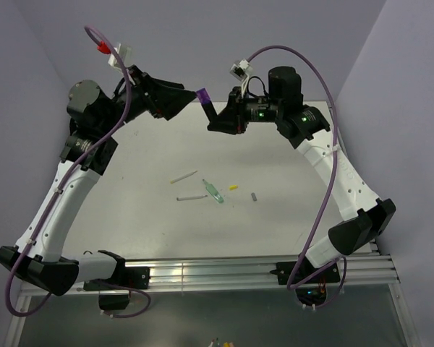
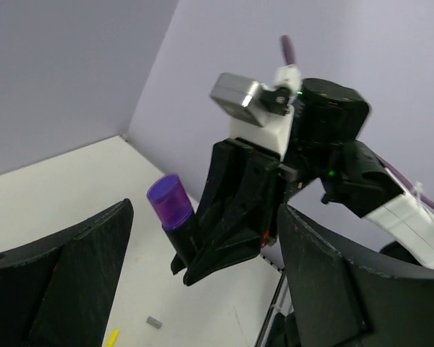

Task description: Insert the pens into the pen caps

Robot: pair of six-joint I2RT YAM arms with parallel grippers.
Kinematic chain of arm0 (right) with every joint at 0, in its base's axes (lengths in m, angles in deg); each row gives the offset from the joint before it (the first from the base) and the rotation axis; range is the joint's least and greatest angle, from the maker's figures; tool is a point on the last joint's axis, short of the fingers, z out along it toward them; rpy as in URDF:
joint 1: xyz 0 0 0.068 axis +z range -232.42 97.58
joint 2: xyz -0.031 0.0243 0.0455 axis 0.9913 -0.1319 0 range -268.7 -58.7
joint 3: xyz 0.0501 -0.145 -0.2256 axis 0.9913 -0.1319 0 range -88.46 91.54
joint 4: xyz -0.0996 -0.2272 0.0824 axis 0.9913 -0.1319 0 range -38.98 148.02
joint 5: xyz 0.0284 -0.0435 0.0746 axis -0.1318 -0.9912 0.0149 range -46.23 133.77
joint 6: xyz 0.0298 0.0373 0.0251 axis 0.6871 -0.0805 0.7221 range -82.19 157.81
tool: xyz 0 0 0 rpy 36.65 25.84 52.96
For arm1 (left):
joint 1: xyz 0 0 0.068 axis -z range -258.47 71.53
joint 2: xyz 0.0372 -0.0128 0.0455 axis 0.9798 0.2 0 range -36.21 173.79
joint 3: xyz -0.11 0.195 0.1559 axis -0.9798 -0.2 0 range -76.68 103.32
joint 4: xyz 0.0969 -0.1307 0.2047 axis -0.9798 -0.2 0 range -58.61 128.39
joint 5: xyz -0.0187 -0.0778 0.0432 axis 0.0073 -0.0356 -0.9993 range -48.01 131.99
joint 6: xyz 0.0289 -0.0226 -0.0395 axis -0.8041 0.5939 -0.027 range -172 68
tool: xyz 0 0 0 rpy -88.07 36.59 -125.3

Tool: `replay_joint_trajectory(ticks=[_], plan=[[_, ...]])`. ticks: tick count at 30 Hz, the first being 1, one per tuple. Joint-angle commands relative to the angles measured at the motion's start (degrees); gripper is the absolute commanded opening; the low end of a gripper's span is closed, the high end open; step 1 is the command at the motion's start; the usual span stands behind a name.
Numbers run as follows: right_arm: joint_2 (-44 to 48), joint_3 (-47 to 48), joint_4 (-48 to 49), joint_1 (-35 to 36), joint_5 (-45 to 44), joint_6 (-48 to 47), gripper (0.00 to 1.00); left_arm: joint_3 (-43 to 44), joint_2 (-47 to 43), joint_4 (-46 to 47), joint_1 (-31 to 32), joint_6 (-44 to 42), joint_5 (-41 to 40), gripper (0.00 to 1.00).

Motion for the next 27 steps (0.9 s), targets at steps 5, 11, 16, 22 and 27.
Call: replay_joint_trajectory(ticks=[5,11,16,22,27], plan=[[4.5,-3.8,5.5,-0.4,16.0,0.8,0.00,-0.9,-1.0,9.5,-3.3,2.6,15.4,0.79],[5.6,-5.6,8.9,-0.3,19.2,4.1,0.00,-5.1,-1.1,15.5,-3.9,8.7,18.6,0.71],[6.0,-6.9,12.6,-0.3,21.6,7.6,0.00,-7.7,-0.7,20.9,-3.9,13.1,19.6,0.67],[5.6,-8.2,16.1,-0.2,22.7,10.9,0.00,-9.0,0.2,25.4,-3.9,17.0,19.6,0.61],[5.5,-8.5,16.7,-0.1,22.3,11.4,0.00,-9.7,0.6,28.8,-3.9,19.7,19.8,0.57]])
